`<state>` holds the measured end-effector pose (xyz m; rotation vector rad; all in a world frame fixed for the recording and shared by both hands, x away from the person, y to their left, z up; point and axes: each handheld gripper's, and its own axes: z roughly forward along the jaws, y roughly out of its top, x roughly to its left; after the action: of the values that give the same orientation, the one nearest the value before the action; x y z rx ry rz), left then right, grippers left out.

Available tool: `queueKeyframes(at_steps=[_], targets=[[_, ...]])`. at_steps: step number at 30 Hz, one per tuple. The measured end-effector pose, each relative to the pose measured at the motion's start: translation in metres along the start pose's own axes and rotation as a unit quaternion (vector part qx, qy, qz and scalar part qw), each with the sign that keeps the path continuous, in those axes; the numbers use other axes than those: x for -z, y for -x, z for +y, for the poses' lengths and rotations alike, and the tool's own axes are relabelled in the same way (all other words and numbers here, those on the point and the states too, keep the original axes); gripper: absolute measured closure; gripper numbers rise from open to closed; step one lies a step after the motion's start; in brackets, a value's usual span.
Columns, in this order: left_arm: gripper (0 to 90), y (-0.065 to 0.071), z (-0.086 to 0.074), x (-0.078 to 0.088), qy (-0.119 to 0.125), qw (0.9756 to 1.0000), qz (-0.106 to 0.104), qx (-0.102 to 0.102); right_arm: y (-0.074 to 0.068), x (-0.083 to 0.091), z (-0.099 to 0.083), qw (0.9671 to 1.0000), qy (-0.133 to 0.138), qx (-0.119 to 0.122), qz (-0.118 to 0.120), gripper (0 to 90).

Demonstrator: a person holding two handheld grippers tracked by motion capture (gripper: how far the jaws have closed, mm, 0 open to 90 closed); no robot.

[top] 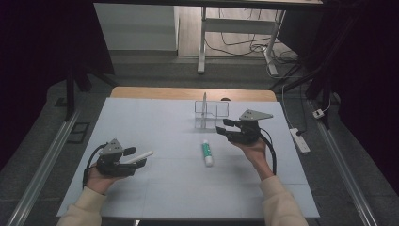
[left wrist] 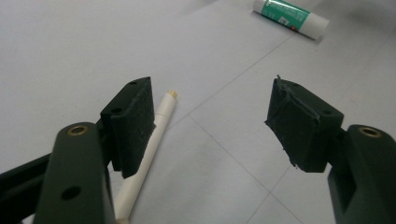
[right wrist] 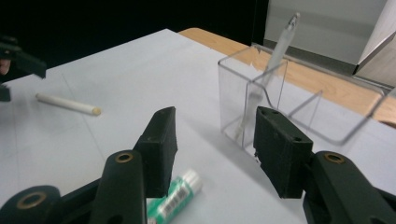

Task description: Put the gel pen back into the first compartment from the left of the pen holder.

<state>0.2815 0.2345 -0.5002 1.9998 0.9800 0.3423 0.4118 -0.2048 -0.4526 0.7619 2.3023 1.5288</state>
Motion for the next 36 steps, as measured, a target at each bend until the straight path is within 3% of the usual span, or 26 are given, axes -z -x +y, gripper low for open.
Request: queueKeyframes(at_steps=[6, 23, 32, 36], targets=[[32.0, 0.000, 0.000, -0.001, -0.003, 1.0000, 0.002, 0.001, -0.003, 0.021, -0.016, 0.9998, -0.017, 0.007, -0.010, 47.7], [32.0, -0.005, -0.001, -0.001, -0.006, 1.0000, 0.002, 0.006, -0.007, 0.068, -0.057, 0.9991, -0.034, -0.006, -0.023, 46.4], [31.9, -0.007, -0.001, 0.002, -0.029, 0.9994, 0.017, -0.008, -0.012, 0.082, -0.071, 0.9990, -0.039, -0.001, -0.022, 45.4], [31.9, -0.012, -0.002, 0.007, -0.034, 0.9993, 0.013, -0.007, -0.012, 0.089, -0.074, 0.9991, -0.035, 0.000, -0.023, 45.0]])
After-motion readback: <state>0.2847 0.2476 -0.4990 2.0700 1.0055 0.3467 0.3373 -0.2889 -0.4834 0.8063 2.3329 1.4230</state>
